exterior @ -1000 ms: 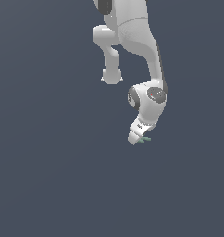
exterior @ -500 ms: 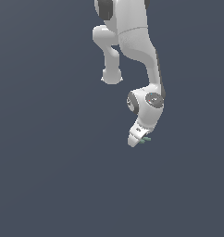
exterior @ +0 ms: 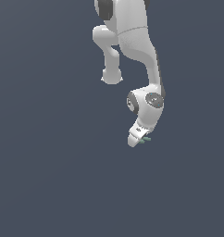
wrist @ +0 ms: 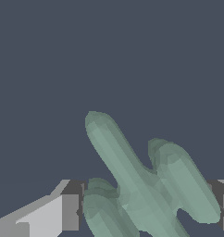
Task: Pick up the object and move it to a goal position.
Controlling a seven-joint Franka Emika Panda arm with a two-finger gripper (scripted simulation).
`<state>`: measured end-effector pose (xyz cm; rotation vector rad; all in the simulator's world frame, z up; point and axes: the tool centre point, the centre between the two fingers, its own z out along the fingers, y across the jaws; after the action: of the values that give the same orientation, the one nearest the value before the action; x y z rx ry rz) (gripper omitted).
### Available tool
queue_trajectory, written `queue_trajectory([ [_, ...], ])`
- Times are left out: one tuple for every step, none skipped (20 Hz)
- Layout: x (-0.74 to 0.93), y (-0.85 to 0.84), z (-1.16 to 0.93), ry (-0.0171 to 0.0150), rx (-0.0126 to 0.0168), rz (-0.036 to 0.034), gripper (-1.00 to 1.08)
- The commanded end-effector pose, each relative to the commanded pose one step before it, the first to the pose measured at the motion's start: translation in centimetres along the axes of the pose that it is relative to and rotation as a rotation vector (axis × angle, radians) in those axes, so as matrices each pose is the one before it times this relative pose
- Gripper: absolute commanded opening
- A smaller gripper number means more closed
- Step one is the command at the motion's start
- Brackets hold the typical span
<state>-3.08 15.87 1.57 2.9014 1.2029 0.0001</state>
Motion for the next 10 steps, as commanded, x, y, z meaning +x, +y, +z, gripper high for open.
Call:
queue_trajectory([
  [-0.039, 0.016, -0.072, 0.00002, -0.00004, 0.00008, -1.00],
  [-0.048, 0.009, -0.110, 0.00000, 0.00000, 0.00000, -1.00],
  [-0.067, 0.013, -0.155, 0.00000, 0.00000, 0.00000, -1.00],
  [-0.086, 0.017, -0.199, 0.00000, 0.00000, 0.00000, -1.00],
  [-0.105, 0.021, -0.244, 0.00000, 0.00000, 0.00000, -1.00],
  [-0.120, 0.017, -0.287, -0.00027, -0.00038, -0.00014, -1.00],
  [-0.144, 0.029, -0.334, 0.00000, 0.00000, 0.00000, -1.00],
  [-0.163, 0.033, -0.380, 0.00000, 0.00000, 0.00000, -1.00],
  [-0.183, 0.037, -0.426, 0.00000, 0.00000, 0.00000, -1.00],
  [-0.202, 0.041, -0.472, 0.00000, 0.00000, 0.00000, -1.00],
])
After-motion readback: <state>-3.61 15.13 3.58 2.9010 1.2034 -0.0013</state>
